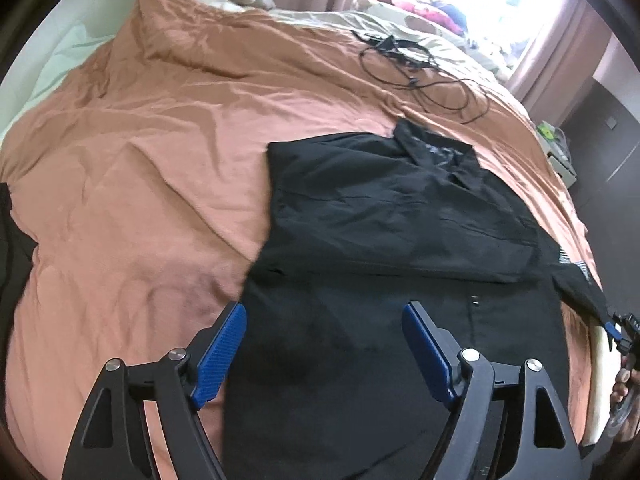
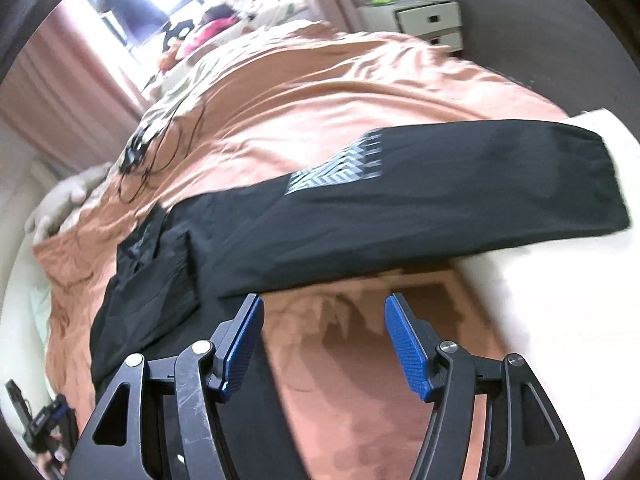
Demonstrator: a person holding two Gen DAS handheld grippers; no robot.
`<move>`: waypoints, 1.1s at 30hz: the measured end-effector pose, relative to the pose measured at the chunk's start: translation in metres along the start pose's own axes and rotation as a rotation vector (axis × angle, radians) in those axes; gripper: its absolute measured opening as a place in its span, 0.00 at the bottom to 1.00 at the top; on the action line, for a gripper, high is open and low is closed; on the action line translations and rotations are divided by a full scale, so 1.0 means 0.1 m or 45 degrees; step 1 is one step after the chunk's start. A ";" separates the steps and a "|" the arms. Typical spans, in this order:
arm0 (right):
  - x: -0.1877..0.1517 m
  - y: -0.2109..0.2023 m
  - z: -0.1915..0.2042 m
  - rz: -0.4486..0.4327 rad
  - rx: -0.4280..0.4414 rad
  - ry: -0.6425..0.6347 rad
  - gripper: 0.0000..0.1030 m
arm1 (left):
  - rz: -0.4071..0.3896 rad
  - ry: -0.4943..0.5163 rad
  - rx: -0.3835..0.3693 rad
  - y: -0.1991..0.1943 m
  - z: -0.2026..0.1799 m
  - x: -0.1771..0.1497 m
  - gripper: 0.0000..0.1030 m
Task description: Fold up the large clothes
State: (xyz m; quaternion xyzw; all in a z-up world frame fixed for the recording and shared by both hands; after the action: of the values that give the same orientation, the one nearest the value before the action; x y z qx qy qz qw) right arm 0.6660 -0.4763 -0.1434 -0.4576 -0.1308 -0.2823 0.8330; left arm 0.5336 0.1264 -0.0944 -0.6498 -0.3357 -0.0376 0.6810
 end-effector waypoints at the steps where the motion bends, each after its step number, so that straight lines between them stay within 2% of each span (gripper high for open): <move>1: 0.01 -0.07 -0.09 -0.011 -0.008 0.013 0.61 | -0.002 0.002 -0.006 -0.02 -0.03 -0.01 0.79; 7: 0.08 -0.43 -0.68 -0.090 -0.033 0.132 0.61 | -0.015 0.033 -0.013 -0.14 -0.33 -0.09 0.79; 13: 0.14 -0.61 -1.12 -0.136 -0.028 0.224 0.61 | -0.014 0.060 -0.015 -0.16 -0.63 -0.12 0.79; 24: 0.21 -0.49 -1.72 -0.170 0.042 0.427 0.61 | 0.010 0.120 0.012 0.02 -1.12 -0.17 0.79; 32: 0.29 -0.36 -2.03 -0.266 0.061 0.605 0.61 | 0.037 0.140 0.036 0.13 -1.17 -0.20 0.79; 33: 0.30 -0.36 -2.06 -0.279 0.050 0.623 0.51 | 0.038 0.138 0.037 0.13 -1.15 -0.21 0.79</move>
State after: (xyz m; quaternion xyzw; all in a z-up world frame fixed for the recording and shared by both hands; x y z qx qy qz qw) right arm 0.6606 -0.6741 -0.2167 -0.3425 0.0200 -0.4704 0.8131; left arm 0.5707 0.0158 -0.1083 -0.6418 -0.2891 -0.0577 0.7080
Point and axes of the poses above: each gripper's, at about its wrist camera, not at the fingertips, and y roughly the way its jaws point, z to its left, x to its top, the point moved 1 cm from there along y, roughly the way its jaws point, and after that the axes turned 10 degrees about x, right-handed, at the moved point
